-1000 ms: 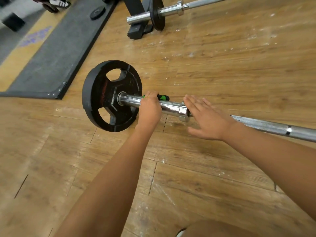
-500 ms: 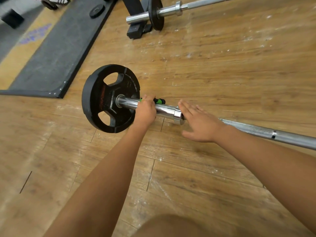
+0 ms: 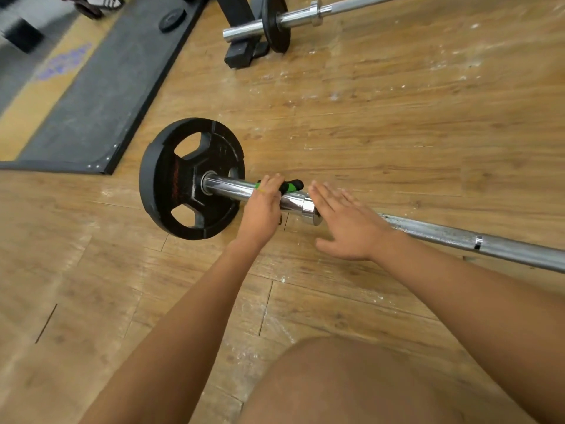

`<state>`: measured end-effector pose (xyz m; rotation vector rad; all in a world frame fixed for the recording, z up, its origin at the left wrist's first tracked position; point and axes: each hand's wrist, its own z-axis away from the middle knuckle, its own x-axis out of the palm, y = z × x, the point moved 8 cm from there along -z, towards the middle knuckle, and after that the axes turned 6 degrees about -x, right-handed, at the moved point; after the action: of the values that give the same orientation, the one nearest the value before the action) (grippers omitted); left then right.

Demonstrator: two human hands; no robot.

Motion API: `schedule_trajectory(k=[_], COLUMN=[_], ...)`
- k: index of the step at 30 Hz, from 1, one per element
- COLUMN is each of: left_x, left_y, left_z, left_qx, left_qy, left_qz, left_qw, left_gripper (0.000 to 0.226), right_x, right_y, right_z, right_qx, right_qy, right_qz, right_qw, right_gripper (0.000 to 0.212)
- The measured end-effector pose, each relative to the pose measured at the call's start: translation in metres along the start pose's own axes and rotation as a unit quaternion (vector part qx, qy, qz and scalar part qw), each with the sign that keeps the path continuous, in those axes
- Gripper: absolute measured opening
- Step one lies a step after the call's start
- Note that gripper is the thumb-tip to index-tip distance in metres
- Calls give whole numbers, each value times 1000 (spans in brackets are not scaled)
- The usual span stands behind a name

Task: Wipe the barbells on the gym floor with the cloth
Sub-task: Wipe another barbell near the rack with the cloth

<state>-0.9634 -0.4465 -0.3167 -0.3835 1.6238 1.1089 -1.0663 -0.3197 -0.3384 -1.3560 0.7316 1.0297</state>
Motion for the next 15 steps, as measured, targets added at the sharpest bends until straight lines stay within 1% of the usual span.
schedule_trajectory(k=[1, 3, 6, 8, 12, 15], left_x=[0, -2, -2, 1, 9, 7], left_y=[-4, -10, -6, 3, 8, 8], left_z=[-3, -11, -11, -2, 11, 5], left_qx=[-7, -49, -100, -88, -29, -22], left_qy=[-1, 5, 36, 39, -5, -8], left_qz=[5, 12, 32, 43, 39, 33], left_qw=[1000, 999, 994, 994, 999, 999], left_gripper=[39, 38, 39, 40, 44, 45], right_x=[1, 0, 2, 3, 1, -1], right_y=[-1, -1, 0, 2, 8, 7], right_z=[0, -1, -2, -4, -6, -6], right_qx=[0, 0, 9, 13, 9, 9], right_qy=[-1, -1, 2, 16, 34, 28], right_qz=[0, 4, 13, 14, 3, 0], right_qw=[1000, 1000, 1000, 1000, 999, 1000], right_gripper=[101, 102, 102, 102, 102, 102])
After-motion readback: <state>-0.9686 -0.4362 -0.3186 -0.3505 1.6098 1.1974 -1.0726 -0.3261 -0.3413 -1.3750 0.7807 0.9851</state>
